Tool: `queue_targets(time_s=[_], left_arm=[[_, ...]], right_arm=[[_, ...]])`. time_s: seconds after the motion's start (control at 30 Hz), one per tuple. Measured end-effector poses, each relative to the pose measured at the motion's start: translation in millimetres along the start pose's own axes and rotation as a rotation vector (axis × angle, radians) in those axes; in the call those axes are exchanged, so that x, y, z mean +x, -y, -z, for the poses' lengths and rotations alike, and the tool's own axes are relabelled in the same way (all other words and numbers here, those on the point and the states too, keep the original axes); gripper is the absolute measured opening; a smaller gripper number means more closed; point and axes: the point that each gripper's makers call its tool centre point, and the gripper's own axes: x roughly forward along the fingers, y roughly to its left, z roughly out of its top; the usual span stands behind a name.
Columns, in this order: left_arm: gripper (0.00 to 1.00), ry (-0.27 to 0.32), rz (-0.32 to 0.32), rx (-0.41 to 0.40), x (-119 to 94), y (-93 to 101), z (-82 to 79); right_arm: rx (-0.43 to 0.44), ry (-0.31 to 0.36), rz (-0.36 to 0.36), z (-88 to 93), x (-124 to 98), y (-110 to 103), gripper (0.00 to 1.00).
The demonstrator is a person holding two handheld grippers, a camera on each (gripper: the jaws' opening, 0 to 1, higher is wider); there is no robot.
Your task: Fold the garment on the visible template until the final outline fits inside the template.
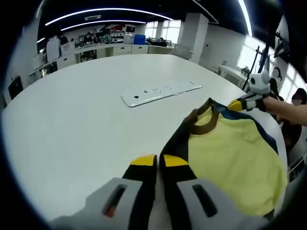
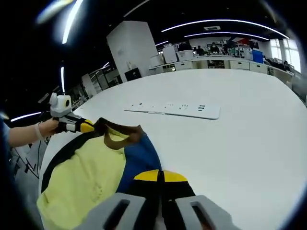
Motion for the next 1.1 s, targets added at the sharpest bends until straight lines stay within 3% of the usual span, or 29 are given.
queue_targets(time_s=[0.2,0.37,0.57,0.77,0.83,1.03,1.1], left_arm=[[0.10,0.031,-0.051,-0.028,2,-9.2,-8.1],[0.14,0.035,-0.051,-0.035,3,-8.7,-9.6],[0.27,0.042,-0.034,0.011,0,-4.6,-13.8],[0.51,0.043,-0.002,0.094,-4,3.7,-15.6],[0.60,0.036,0.013,0.127,-6,7.7,-14.9],[0.82,0.044,0.074,0.154,-13,20.8,-16.1],[0.93,0.041,0.105,0.206,-16,27.8,-15.3]], right_arm=[[-0.015,-0.003,0.000,-1.1,0,-1,0.00],[-0.028,-0.003,-0.005,-1.7,0,-2,0.00],[-0.074,0.011,-0.029,-6.1,-4,-8,0.00],[-0.117,0.031,-0.059,-13.4,-9,-17,0.24],[-0.122,0.034,-0.085,-14.1,-10,-23,0.36],[-0.159,0.005,-0.126,-6.8,-17,-35,0.60],[-0.160,0.002,-0.125,-4.8,-20,-36,0.68]])
